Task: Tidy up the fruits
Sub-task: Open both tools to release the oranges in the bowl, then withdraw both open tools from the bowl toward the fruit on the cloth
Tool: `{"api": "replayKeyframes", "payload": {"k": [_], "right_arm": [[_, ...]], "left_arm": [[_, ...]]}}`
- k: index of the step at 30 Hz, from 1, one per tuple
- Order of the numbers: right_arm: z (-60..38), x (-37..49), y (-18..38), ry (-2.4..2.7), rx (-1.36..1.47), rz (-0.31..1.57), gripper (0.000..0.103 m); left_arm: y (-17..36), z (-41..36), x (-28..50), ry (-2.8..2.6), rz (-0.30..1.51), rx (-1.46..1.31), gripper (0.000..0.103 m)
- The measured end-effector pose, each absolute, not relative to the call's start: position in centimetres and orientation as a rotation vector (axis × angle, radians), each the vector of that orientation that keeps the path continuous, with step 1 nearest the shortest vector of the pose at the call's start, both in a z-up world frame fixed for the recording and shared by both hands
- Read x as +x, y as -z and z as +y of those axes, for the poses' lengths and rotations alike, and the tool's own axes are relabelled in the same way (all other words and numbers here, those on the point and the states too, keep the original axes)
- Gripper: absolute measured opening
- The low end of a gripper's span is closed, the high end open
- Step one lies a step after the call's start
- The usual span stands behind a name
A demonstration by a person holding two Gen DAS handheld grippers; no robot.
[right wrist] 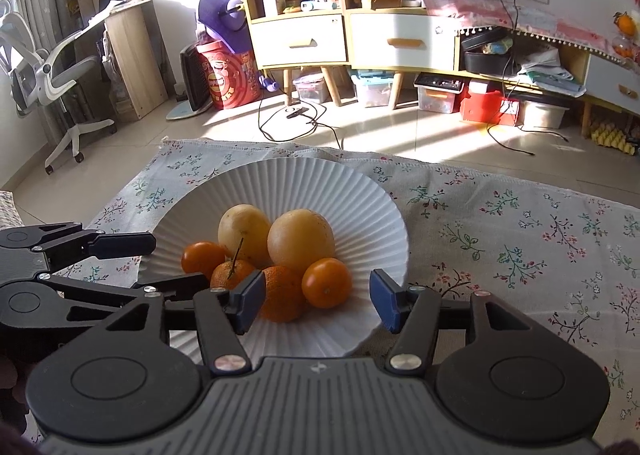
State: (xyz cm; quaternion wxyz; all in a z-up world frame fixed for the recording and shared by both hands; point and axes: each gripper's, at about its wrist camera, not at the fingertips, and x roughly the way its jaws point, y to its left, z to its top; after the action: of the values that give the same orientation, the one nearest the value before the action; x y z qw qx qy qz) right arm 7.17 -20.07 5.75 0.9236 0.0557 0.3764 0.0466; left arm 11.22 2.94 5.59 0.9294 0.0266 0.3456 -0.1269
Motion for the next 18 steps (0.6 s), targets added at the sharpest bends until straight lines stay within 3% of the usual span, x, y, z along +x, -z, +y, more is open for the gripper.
{"api": "replayKeyframes", "payload": {"k": [5,18], "right_arm": [[-20.2,6.5,-6.2,-0.087,0.127,0.767,0.065],[-20.3,3.9,-7.1,-0.056,0.124,0.777,0.080]], "left_arm": [[-5.9,3.1,10.6,0.255,0.705,0.053,0.081],[-6.3,3.3,8.0,0.268,0.723,0.069,0.092]]}}
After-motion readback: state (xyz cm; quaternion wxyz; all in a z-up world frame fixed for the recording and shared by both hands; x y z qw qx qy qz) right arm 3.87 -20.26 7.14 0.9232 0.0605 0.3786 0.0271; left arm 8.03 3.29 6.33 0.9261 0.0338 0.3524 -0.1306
